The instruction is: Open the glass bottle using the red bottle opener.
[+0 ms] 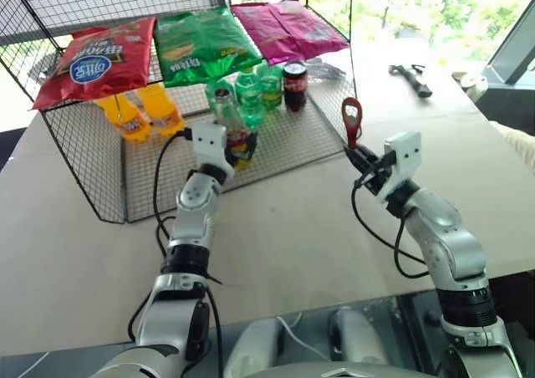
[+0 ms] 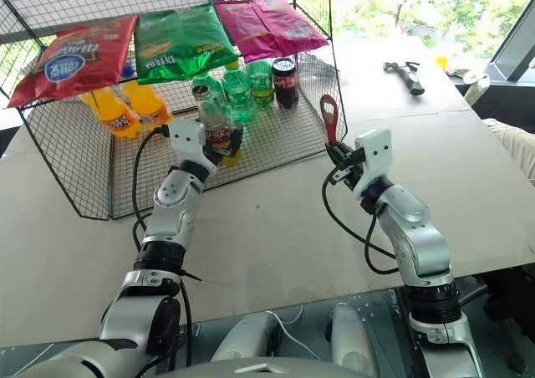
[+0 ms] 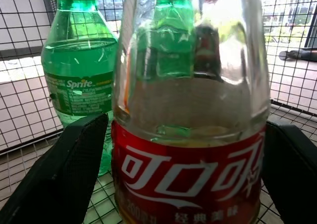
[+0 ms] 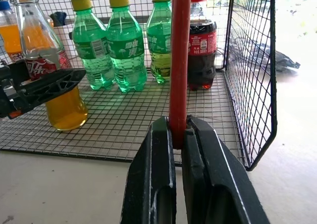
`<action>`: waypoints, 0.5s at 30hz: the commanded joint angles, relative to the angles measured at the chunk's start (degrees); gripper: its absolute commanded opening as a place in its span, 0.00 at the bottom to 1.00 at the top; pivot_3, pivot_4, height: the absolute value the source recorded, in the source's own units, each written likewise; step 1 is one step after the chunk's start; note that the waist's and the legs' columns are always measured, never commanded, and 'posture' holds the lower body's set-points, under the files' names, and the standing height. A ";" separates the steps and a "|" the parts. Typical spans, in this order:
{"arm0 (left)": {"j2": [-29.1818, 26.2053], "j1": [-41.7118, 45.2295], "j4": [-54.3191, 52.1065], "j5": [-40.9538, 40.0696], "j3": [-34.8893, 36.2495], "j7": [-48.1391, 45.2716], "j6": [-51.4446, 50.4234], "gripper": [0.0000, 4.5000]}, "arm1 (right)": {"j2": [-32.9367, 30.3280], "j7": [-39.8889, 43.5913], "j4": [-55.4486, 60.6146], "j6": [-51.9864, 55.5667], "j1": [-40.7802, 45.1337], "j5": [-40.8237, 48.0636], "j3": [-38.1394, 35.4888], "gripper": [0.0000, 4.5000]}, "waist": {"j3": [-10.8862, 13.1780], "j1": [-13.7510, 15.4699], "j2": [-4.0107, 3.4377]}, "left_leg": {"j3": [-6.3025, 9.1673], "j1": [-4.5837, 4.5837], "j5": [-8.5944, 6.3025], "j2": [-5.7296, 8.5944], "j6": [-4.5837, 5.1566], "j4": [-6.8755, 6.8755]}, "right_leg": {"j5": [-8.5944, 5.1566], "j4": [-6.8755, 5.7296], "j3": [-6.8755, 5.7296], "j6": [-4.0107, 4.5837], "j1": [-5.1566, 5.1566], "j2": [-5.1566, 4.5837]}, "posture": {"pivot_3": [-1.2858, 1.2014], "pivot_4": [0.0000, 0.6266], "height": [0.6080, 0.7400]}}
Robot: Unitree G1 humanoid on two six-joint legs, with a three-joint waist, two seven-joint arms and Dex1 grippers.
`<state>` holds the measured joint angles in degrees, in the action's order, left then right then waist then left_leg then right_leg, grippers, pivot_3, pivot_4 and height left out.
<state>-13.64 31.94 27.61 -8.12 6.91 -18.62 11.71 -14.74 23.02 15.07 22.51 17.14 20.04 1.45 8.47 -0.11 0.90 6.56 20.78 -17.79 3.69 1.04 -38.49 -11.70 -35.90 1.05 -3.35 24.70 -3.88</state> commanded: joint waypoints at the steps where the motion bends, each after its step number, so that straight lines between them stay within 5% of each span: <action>1: -0.21 1.09 0.12 -0.26 -0.12 -1.19 0.89 0.68 | 0.15 -0.19 2.77 -0.34 -0.12 0.01 -0.25 0.00 | 0.00 -0.14 0.00 | 0.00 0.00 0.00 0.00 0.00 0.00 | 0.00 -0.01 0.00 0.00 0.00 0.00 | 0.52 0.24 1.00; 15: 3.28 -4.45 -10.91 -8.86 -4.54 -14.46 -11.85 0.63 | 0.95 -0.08 2.69 -0.63 -0.35 -0.45 -0.09 0.00 | -0.03 -0.36 0.00 | 0.02 -0.01 0.00 0.03 0.02 -0.07 | 0.00 -0.05 0.00 0.00 -0.05 -0.13 | 0.52 0.24 1.00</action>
<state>-10.84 28.76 19.28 -15.39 4.17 -30.55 2.55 -13.91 23.07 15.13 22.51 16.67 19.45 1.59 8.44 -0.47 0.91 6.58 20.77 -17.78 3.71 1.06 -38.56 -11.70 -35.97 1.05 -3.35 24.64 -4.00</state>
